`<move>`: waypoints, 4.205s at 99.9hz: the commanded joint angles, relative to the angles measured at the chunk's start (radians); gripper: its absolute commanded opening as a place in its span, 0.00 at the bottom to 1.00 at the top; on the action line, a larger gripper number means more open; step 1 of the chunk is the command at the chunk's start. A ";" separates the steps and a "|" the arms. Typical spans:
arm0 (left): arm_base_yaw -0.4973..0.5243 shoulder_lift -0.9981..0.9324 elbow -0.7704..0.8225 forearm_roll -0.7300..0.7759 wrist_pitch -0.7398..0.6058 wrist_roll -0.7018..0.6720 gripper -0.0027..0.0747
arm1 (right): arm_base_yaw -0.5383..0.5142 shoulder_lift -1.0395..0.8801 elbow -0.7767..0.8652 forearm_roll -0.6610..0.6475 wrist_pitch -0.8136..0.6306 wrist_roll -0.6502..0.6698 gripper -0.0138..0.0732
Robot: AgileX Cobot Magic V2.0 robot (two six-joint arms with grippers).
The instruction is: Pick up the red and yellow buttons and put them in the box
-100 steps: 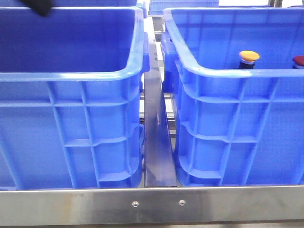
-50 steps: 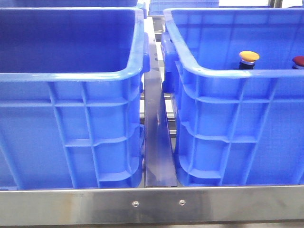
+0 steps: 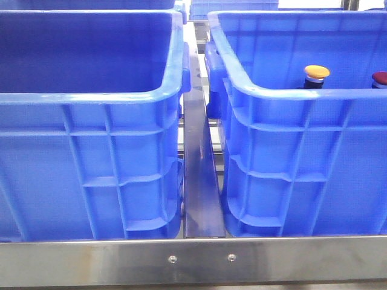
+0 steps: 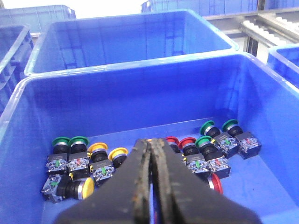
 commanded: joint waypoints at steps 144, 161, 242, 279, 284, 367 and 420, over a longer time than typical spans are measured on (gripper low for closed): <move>0.145 -0.224 0.373 0.092 -0.450 -0.107 0.01 | 0.000 -0.151 0.015 0.026 -0.010 -0.014 0.04; 0.154 -0.276 0.476 0.110 -0.350 -0.153 0.01 | 0.000 -0.151 0.015 0.026 -0.010 -0.014 0.04; 0.154 -0.276 0.485 0.125 -0.405 -0.153 0.01 | 0.000 -0.150 0.017 0.026 -0.010 -0.014 0.04; 0.154 -0.276 0.485 0.125 -0.405 -0.153 0.01 | 0.000 -0.150 0.018 0.026 -0.019 -0.014 0.04; 0.154 -0.276 0.485 0.125 -0.405 -0.153 0.01 | 0.000 -0.150 0.018 0.026 -0.027 -0.014 0.04; 0.154 -0.276 0.485 0.125 -0.405 -0.153 0.01 | -0.192 -0.201 0.357 -1.031 -0.551 1.081 0.04; 0.154 -0.276 0.485 0.125 -0.400 -0.153 0.01 | -0.198 -0.276 0.351 -1.114 -0.410 1.123 0.04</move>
